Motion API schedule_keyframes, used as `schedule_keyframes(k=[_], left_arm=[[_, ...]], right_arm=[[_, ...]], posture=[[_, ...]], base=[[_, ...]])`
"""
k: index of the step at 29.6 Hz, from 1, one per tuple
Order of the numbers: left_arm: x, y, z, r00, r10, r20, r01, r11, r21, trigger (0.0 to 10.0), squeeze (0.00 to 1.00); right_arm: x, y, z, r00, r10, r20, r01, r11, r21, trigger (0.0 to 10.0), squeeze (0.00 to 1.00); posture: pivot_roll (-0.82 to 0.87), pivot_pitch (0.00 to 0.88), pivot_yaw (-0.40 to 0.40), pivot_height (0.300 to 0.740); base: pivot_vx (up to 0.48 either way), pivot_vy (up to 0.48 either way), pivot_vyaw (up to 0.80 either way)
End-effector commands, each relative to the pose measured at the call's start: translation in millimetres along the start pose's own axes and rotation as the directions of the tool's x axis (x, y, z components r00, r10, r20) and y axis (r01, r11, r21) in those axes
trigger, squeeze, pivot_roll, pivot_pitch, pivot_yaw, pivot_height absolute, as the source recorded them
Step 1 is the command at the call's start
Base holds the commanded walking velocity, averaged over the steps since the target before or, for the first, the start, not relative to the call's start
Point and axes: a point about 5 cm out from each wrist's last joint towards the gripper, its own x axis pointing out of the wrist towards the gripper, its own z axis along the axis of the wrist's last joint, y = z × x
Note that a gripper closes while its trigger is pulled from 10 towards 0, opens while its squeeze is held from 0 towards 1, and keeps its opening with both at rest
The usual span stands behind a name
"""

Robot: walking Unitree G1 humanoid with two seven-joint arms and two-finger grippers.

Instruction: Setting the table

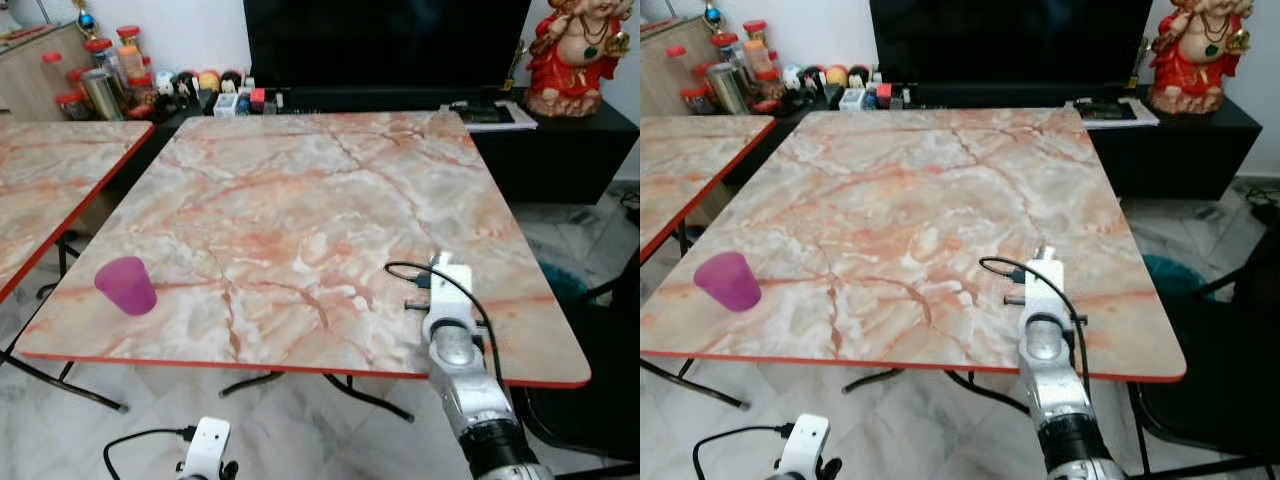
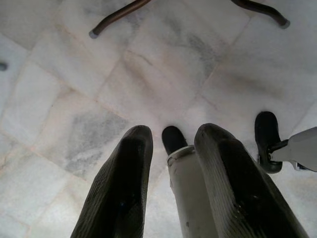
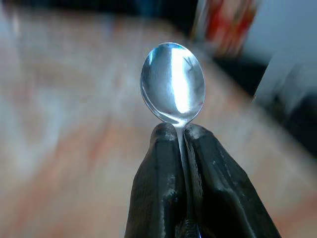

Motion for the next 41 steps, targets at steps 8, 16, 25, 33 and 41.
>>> schedule_keyframes(k=[8,16,25,33,41], left_arm=[[-0.6,0.6,-3,1.000,-0.001,-0.017,0.001,1.000,0.001,10.0,0.00],[0.0,-0.3,-1,1.000,0.006,-0.004,-0.006,1.000,0.001,10.0,0.00],[0.1,3.0,2,0.999,0.035,0.011,-0.035,0.999,-0.004,10.0,0.00],[-0.2,4.6,2,0.999,0.053,0.010,-0.053,0.999,-0.004,10.0,0.00],[-0.4,5.9,1,0.997,0.072,0.011,-0.072,0.997,-0.017,10.0,0.00]], right_arm=[[-3.0,1.5,51,0.953,-0.033,0.300,0.035,0.999,-0.001,10.0,0.00],[-5.4,3.4,61,0.932,-0.033,0.361,0.035,0.999,0.001,10.0,0.00],[-4.4,6.6,63,0.926,-0.018,0.377,0.020,1.000,-0.001,10.0,0.00],[-2.3,13.8,58,0.941,0.028,0.337,-0.038,0.999,0.023,10.0,0.00],[-2.8,21.2,62,0.933,0.090,0.349,-0.109,0.993,0.037,10.0,0.00]], posture=[[-0.06,0.000,0.043,0.736],[-0.06,0.000,0.040,0.736],[-0.05,0.000,0.033,0.736],[-0.05,0.000,0.026,0.736],[-0.05,0.000,0.022,0.736]], base=[[0.000,0.000,0.00],[0.000,0.000,0.00],[0.000,0.000,0.00],[0.000,0.000,0.00],[0.000,0.212,0.00]])
